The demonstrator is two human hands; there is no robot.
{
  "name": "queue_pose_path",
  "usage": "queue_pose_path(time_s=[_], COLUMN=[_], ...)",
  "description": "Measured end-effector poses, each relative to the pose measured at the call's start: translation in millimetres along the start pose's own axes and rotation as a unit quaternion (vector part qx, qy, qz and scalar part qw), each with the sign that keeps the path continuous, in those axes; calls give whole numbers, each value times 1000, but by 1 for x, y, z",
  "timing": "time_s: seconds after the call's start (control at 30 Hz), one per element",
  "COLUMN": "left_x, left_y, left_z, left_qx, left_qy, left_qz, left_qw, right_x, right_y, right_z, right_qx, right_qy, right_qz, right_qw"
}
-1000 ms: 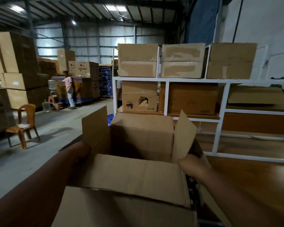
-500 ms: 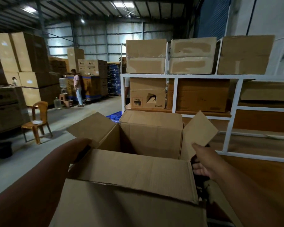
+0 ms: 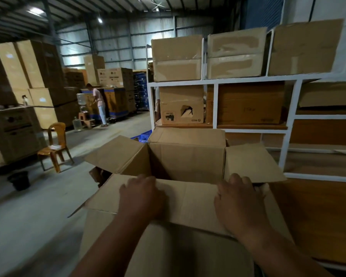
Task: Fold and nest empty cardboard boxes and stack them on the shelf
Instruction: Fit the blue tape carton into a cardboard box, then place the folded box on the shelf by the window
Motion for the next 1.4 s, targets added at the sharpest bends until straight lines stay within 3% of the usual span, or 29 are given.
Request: queue_pose_path(time_s=[0.13, 0.23, 0.43, 0.63, 0.93, 1.07, 1.23, 1.4], left_x=[62, 96, 164, 262, 464, 570, 699, 789], left_y=[-2, -9, -18, -8, -17, -31, -58, -62], left_z=[-39, -60, -74, -88, -123, -146, -181, -201], left_qx=[-15, -18, -76, -79, -135, -180, -198, -228], left_qy=[133, 164, 230, 304, 381, 394, 429, 414], left_qz=[-66, -110, -185, -294, -347, -337, -285, -291], left_qw=[989, 980, 953, 903, 846, 836, 834, 832], right_x=[-8, 0, 66, 176, 367, 466, 578, 669], right_y=[-3, -7, -27, -65, -132, -166, -199, -211], right_z=[-11, -23, -52, -84, -145, -176, -221, -241], right_qx=[-68, -158, -178, -158, -128, -109, -33, 12], right_qy=[-40, -45, 2, 124, 294, 383, 422, 462], right_qz=[66, 120, 93, 40, 10, 57, 92, 180], right_qw=[995, 979, 980, 979, 947, 915, 901, 868])
Point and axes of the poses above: each hand's wrist, its own z-axis towards the middle knuckle, its own y-axis out of the palm, x = y × z, the point moved 2 cm from there along z, towards the middle knuckle, and after that the axes turned 14 degrees about x, right-handed, at the moved point
